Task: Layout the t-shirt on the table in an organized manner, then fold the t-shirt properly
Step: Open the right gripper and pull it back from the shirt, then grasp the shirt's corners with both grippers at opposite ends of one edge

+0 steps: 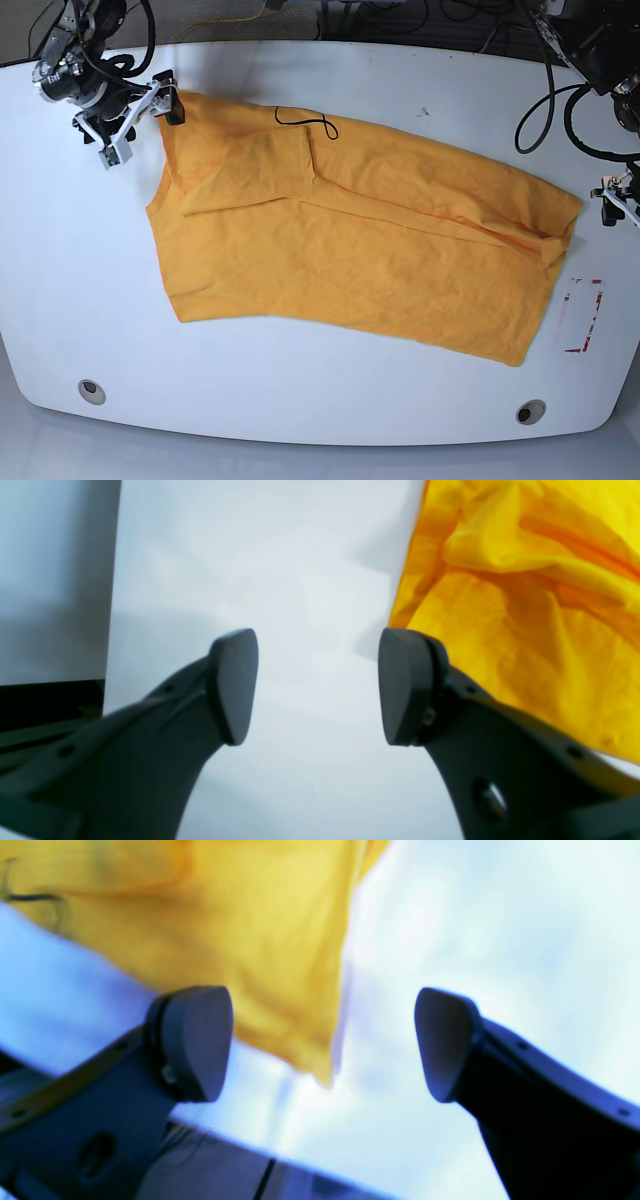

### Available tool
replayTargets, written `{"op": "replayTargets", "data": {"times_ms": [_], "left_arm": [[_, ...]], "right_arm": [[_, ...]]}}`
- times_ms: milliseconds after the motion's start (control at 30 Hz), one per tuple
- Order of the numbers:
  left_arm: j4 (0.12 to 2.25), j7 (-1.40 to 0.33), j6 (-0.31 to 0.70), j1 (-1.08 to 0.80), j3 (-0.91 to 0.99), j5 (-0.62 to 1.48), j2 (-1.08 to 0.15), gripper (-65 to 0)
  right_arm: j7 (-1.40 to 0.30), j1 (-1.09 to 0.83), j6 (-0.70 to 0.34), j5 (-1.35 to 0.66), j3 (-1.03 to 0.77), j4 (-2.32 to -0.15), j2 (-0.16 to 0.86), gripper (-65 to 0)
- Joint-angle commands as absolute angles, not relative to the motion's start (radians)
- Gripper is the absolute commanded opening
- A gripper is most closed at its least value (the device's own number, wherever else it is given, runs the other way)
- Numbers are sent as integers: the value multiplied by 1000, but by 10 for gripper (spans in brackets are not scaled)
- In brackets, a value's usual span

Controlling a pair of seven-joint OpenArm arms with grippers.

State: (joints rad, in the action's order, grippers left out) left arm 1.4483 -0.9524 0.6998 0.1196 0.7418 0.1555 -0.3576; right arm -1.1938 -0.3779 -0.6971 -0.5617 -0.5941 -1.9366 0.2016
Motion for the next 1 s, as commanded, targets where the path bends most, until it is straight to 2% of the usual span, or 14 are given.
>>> {"op": "replayTargets", "data": {"times_ms": [0, 200, 667, 733, 967], "left_arm": [[1468, -935, 698, 139, 748, 176, -384, -288], [1468, -935, 698, 139, 748, 228, -403, -288], [1465, -935, 698, 139, 748, 257, -412, -288], [1461, -935, 698, 140, 748, 257, -412, -288], [1460, -935, 698, 140, 743, 257, -412, -286]], "right_arm": [[-1133, -389, -698, -510, -587, -1952, 193, -117], [-1052, -406, -698, -384, -530, -1923, 170, -117], [-974, -410, -698, -374, -533, -1816, 143, -127], [-963, -410, -698, -377, -532, -1796, 143, -152], [-957, -406, -698, -381, -533, -1728, 148, -400]]}}
